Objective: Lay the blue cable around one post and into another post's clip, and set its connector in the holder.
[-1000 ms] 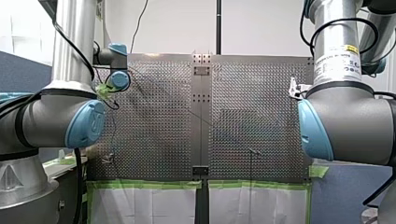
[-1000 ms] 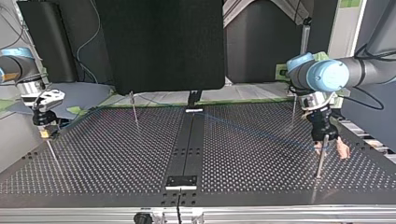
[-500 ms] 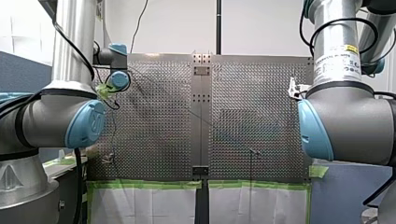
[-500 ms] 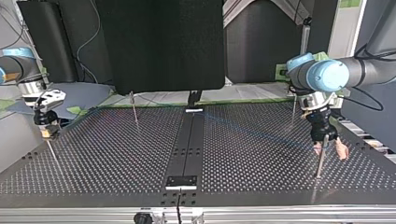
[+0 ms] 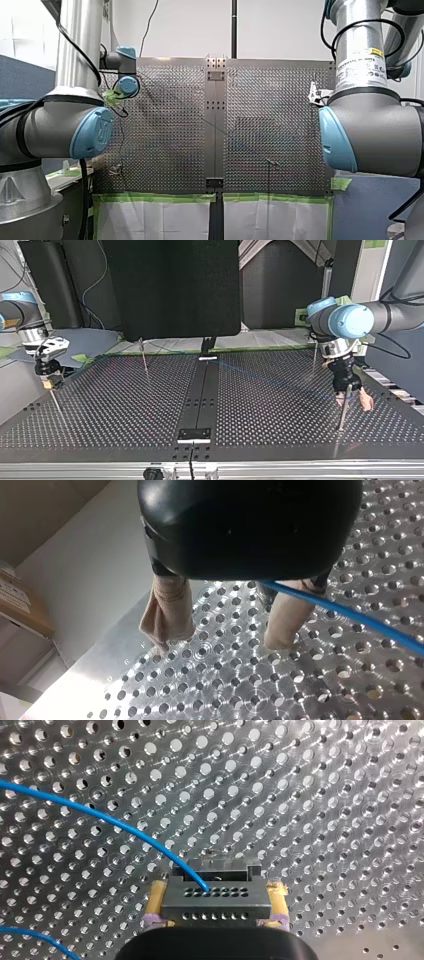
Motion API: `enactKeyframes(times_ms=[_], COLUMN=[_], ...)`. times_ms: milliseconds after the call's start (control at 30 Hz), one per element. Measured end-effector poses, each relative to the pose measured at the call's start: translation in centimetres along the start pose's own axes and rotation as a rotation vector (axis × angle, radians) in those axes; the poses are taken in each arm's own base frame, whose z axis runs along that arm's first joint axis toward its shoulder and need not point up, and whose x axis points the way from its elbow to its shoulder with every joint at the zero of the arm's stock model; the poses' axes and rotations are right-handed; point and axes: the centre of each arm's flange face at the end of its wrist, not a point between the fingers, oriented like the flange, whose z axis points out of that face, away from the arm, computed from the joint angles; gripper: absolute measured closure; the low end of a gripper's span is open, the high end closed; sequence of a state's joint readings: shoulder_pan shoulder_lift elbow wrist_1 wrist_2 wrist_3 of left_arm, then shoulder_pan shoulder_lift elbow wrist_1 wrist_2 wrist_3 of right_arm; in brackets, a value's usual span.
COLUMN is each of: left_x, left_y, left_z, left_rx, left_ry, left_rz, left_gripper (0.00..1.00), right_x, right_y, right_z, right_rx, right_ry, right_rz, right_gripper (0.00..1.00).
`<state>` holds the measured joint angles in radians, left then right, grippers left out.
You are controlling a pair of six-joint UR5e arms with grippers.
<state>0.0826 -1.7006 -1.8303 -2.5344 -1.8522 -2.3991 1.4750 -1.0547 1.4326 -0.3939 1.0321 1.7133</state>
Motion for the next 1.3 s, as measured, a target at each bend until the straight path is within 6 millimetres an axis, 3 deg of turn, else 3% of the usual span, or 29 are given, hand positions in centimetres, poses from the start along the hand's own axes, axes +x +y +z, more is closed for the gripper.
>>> enactKeyframes(times_ms=[1300], left_x=[0.01], left_y=[-0.02], left_z=[0.02], left_rx=[0.002], left_ry=[0.002], left_rz=[0.000], left_gripper=[0.00], right_x=[-0.01], right_y=[-0.63], right_z=[0.44], right_rx=[-0.012], right_ry=[0.016], right_rz=[0.014], right_gripper=[1.00])
